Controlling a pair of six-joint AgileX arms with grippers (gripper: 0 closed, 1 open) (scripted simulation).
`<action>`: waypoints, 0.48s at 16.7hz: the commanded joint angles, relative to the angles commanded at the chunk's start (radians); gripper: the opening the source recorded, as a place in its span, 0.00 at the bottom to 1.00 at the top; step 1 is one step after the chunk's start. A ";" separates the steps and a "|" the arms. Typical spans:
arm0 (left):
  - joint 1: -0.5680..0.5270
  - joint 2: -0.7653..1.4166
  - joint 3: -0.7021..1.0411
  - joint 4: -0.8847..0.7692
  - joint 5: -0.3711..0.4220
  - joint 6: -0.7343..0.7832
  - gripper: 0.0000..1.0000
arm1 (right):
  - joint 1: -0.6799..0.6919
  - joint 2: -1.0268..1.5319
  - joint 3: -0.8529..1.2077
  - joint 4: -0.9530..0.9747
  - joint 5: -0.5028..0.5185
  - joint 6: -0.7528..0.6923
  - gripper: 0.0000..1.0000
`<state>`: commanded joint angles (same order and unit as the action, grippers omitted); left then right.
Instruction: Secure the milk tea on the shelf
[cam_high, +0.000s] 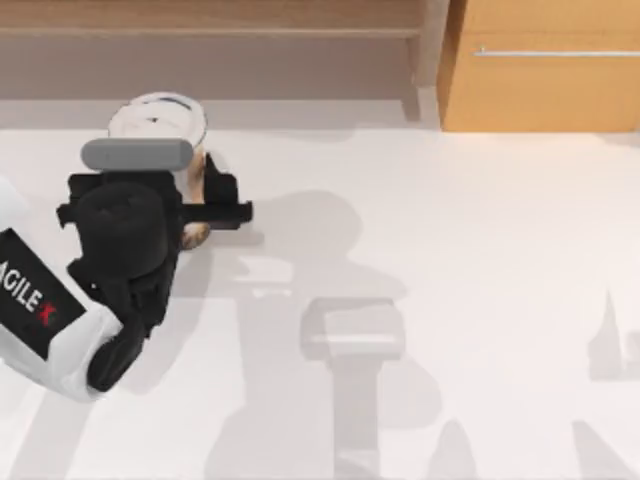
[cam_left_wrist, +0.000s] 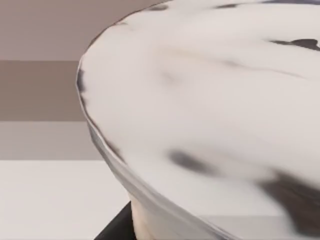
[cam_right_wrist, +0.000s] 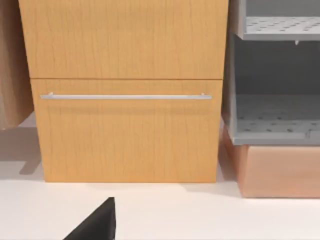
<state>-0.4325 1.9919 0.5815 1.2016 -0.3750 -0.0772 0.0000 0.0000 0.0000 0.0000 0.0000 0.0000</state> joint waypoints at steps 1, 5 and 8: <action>0.000 -0.003 0.000 -0.003 0.000 0.000 0.00 | 0.000 0.000 0.000 0.000 0.000 0.000 1.00; 0.000 -0.045 0.002 -0.047 -0.001 0.000 0.00 | 0.000 0.000 0.000 0.000 0.000 0.000 1.00; 0.000 -0.047 0.003 -0.050 -0.001 0.000 0.00 | 0.000 0.000 0.000 0.000 0.000 0.000 1.00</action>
<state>-0.4323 1.9448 0.5841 1.1519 -0.3756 -0.0770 0.0000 0.0000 0.0000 0.0000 0.0000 0.0000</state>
